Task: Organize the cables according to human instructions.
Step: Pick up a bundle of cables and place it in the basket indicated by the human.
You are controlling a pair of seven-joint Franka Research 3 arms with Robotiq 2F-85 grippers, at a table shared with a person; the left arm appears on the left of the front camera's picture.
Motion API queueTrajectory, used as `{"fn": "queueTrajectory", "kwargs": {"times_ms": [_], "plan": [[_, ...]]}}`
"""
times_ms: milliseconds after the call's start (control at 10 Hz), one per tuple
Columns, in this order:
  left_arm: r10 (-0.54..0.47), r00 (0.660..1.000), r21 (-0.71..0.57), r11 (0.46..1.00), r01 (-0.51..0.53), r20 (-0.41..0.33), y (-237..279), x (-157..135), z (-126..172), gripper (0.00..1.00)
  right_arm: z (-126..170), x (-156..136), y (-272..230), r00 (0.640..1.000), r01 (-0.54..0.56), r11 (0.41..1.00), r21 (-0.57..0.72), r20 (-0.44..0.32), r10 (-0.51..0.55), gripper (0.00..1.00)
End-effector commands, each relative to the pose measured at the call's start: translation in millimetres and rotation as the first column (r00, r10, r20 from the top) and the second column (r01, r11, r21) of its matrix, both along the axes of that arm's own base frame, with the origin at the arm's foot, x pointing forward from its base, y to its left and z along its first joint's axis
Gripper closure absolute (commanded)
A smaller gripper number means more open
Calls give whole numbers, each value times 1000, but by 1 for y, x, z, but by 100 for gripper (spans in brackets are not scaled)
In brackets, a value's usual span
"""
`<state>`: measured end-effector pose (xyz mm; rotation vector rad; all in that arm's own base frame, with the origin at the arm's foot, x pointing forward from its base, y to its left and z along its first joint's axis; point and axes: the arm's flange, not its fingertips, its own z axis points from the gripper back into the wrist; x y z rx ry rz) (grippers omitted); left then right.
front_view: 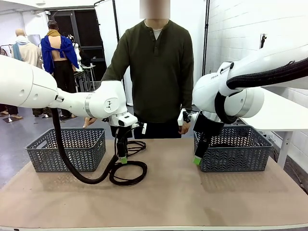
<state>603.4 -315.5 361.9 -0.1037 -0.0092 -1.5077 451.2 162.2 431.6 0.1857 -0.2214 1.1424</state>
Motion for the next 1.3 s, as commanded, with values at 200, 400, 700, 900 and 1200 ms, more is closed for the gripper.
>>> {"fn": "queueTrajectory", "kwargs": {"times_ms": [200, 400, 700, 900, 1200], "plan": [[-17, 1000, 14, 1000, 17, 1, -6, 18, -8, 0, 0, 0, -1, 1000, -7, 1000, -1, -5, 7, 0], [-22, 1000, 23, 999, 22, 4, -8, 25, -16, 0, 0, 0, -1, 1000, -7, 1000, -1, -5, 7, 0], [-33, 999, 33, 999, 33, -4, -11, 33, -25, 0, 0, 0, -1, 1000, -7, 1000, -1, -5, 7, 0], [-43, 999, 33, 999, 43, -3, -13, 38, -30, 0, 0, 0, -1, 1000, -7, 1000, -1, -5, 7, 0], [-43, 999, 45, 998, 43, -11, -13, 43, -35, 0, 0, 0, -1, 1000, -7, 1000, -1, -5, 7, 0]]}}
